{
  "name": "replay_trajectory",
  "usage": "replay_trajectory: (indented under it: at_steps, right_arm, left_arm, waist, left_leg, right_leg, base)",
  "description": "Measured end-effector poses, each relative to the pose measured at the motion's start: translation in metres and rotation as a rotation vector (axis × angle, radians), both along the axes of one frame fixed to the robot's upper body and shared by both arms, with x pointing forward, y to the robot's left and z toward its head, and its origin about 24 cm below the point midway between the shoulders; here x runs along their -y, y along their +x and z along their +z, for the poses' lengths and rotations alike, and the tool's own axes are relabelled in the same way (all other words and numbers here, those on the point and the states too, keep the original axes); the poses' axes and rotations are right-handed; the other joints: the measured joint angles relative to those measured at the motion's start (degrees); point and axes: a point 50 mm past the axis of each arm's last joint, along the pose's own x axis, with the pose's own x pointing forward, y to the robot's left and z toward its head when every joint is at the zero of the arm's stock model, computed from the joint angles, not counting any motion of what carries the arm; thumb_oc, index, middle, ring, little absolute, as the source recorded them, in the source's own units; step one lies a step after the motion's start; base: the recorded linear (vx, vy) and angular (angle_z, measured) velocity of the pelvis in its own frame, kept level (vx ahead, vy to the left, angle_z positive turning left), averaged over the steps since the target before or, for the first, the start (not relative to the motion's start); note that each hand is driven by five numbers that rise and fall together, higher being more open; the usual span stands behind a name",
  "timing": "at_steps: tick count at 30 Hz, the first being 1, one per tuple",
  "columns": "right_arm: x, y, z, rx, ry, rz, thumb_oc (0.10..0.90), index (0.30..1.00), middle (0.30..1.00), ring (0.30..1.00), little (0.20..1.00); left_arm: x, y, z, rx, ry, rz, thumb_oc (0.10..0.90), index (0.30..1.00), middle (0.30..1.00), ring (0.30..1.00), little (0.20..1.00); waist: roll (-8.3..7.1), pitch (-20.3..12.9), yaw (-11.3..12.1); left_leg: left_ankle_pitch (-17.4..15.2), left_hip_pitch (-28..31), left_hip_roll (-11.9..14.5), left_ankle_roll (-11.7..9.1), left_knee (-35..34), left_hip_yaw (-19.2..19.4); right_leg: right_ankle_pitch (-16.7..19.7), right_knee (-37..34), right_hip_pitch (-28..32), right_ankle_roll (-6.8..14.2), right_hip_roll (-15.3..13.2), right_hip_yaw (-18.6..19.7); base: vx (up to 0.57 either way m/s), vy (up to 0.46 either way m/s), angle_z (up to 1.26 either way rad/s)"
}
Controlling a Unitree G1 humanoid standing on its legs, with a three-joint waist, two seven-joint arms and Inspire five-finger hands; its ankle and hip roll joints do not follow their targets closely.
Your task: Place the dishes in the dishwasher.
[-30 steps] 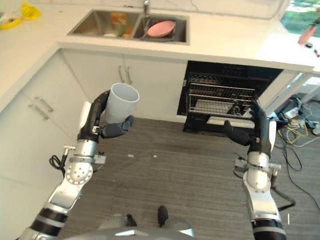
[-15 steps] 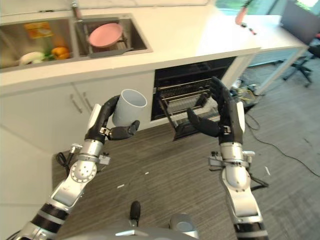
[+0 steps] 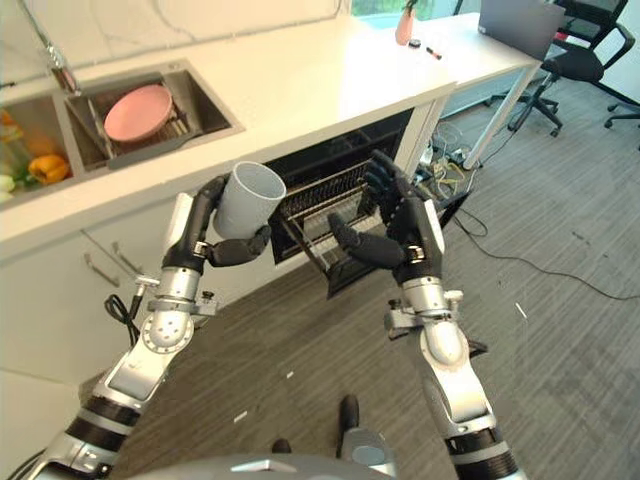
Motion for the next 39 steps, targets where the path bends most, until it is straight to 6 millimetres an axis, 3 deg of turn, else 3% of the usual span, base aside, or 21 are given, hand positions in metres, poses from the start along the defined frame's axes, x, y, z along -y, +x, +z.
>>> replay_trajectory:
  at_steps: [2,5,7,9,10,12,15,17,18,19,22,32,39]
  right_arm:
    - [-0.003,0.001,0.001,-0.011,0.013,0.046,0.8,0.9,0.9,0.9,0.9]
    - [-0.003,0.002,0.0,-0.028,0.076,0.077,0.8,0.9,0.9,0.9,0.9]
    - [-0.006,0.002,-0.002,-0.046,0.14,0.092,0.8,0.9,0.9,0.9,0.9]
    - [-0.015,0.002,-0.002,-0.056,0.152,0.143,0.8,0.9,0.9,0.9,0.9]
    - [-0.021,0.001,-0.004,-0.071,0.162,0.171,0.8,0.9,0.9,0.9,0.9]
    - [-0.026,0.0,-0.005,-0.078,0.153,0.201,0.8,0.9,0.9,0.9,0.9]
    - [-0.024,0.002,-0.005,-0.078,0.13,0.206,0.8,0.9,0.9,0.9,0.9]
    - [-0.025,0.004,-0.002,-0.066,0.115,0.216,0.8,0.9,0.9,0.9,0.9]
    - [-0.025,0.006,0.002,-0.049,0.106,0.222,0.8,0.9,0.9,0.9,0.9]
    - [-0.025,0.006,0.002,-0.048,0.112,0.217,0.8,0.9,0.9,0.9,0.9]
    - [-0.027,0.007,0.002,-0.05,0.13,0.207,0.8,0.9,0.9,0.9,0.9]
    - [-0.039,0.02,0.026,0.031,0.181,0.192,0.8,0.9,0.9,0.9,0.9]
    - [-0.041,0.023,0.019,0.011,0.209,0.173,0.8,0.9,0.9,0.9,0.9]
  left_arm:
    - [0.002,0.004,0.002,0.015,-0.006,0.008,0.4,0.3,0.3,0.3,0.3]
    - [0.007,0.01,0.009,0.045,0.017,-0.002,0.4,0.3,0.3,0.3,0.3]
    - [0.01,0.018,0.011,0.052,0.018,-0.003,0.4,0.3,0.3,0.3,0.3]
    - [0.014,0.025,0.009,0.043,0.006,0.005,0.4,0.3,0.3,0.3,0.3]
    - [0.017,0.025,0.008,0.042,-0.002,0.006,0.4,0.3,0.3,0.3,0.3]
    - [0.023,0.025,0.009,0.052,0.0,-0.013,0.4,0.3,0.3,0.3,0.3]
    - [0.034,0.027,0.012,0.067,0.012,-0.053,0.4,0.3,0.3,0.3,0.3]
    - [0.038,0.028,0.016,0.096,0.06,-0.069,0.4,0.3,0.3,0.3,0.3]
    - [0.04,0.029,0.02,0.114,0.069,-0.075,0.4,0.3,0.3,0.3,0.3]
    - [0.043,0.03,0.022,0.122,0.076,-0.085,0.4,0.3,0.3,0.3,0.3]
    - [0.049,0.03,0.027,0.143,0.088,-0.111,0.4,0.3,0.3,0.3,0.3]
    - [0.059,0.009,0.05,0.252,0.14,-0.22,0.4,0.3,0.3,0.3,0.3]
    - [0.062,0.005,0.051,0.236,0.096,-0.257,0.4,0.3,0.3,0.3,0.3]
  waist:
    - [1.29,-0.42,-0.07]
    - [1.61,-0.62,-0.62]
    - [-0.11,-0.67,-0.7]
    - [-0.97,-0.23,-0.36]
    - [-0.84,0.11,-0.2]
    - [-0.52,0.19,-0.2]
    - [0.51,0.51,-1.05]
    - [1.99,0.32,-1.47]
    - [3.76,0.45,-1.69]
    - [4.09,0.62,-2.1]
    - [3.82,0.6,-2.76]
    - [3.32,0.41,1.86]
    - [1.81,-0.39,2.01]
  left_leg:
    - [-0.43,0.79,1.83,-0.84,-0.01,0.67]
    - [-1.08,2.03,4.35,-3.04,0.58,1.14]
    - [-3.77,-2.52,4.76,-5.87,9.48,1.52]
    - [-5.21,-11.4,5.61,-9.05,28.39,1.17]
    - [-7.04,-13.72,6.61,-10.04,30.02,0.53]
    - [-7.13,-13.71,7.79,-9.51,20.94,2.19]
    - [-3.2,-11.09,8.83,-7.72,10.34,2.84]
    - [-0.6,-7.94,8.33,-7.18,5.5,1.88]
    - [0.74,-5.69,8.77,-6.02,2.35,1.32]
    - [3.99,-4.9,8.97,-5.08,0.0,1.21]
    - [4.05,-3.09,7.6,-4.3,-0.48,0.52]
    - [3.81,-4.02,6.29,-3.96,-0.28,-1.38]
    - [3.62,-4.15,6.22,-4.01,-0.52,-2.59]
  right_leg:
    - [-0.49,0.05,0.51,-2.09,2.04,0.54]
    - [-1.83,0.04,1.72,-3.81,4.79,0.69]
    - [-2.07,0.0,1.74,-4.85,4.03,0.71]
    - [-3.12,0.32,2.05,-6.19,3.21,0.87]
    - [-3.41,-0.07,2.89,-6.42,3.23,1.13]
    - [-3.71,-0.13,2.7,-6.52,3.25,0.96]
    - [-3.99,-0.23,3.67,-6.93,4.11,1.05]
    - [-4.0,-0.17,3.67,-6.92,5.5,2.44]
    - [-3.69,0.02,3.82,-6.47,6.82,2.71]
    - [-3.78,0.01,4.1,-6.26,7.09,2.77]
    - [-4.66,-0.01,5.7,-5.04,5.74,2.12]
    - [-5.21,0.02,5.87,-4.26,4.43,0.28]
    - [-5.77,-0.01,6.55,-3.96,4.34,-0.68]
  base:
    - [0.11,-0.114,-0.19]
    - [0.04,-0.179,-0.12]
    - [0.0,-0.206,0.01]
    - [0.14,-0.054,-0.01]
    - [0.17,0.01,-0.06]
    - [0.12,0.033,-0.08]
    - [0.08,0.055,-0.18]
    - [0.08,0.015,-0.36]
    - [0.1,0.011,-0.43]
    - [0.08,0.007,-0.16]
    - [0.04,0.006,0.15]
    - [0.0,0.005,0.13]
    - [0.02,0.004,0.08]
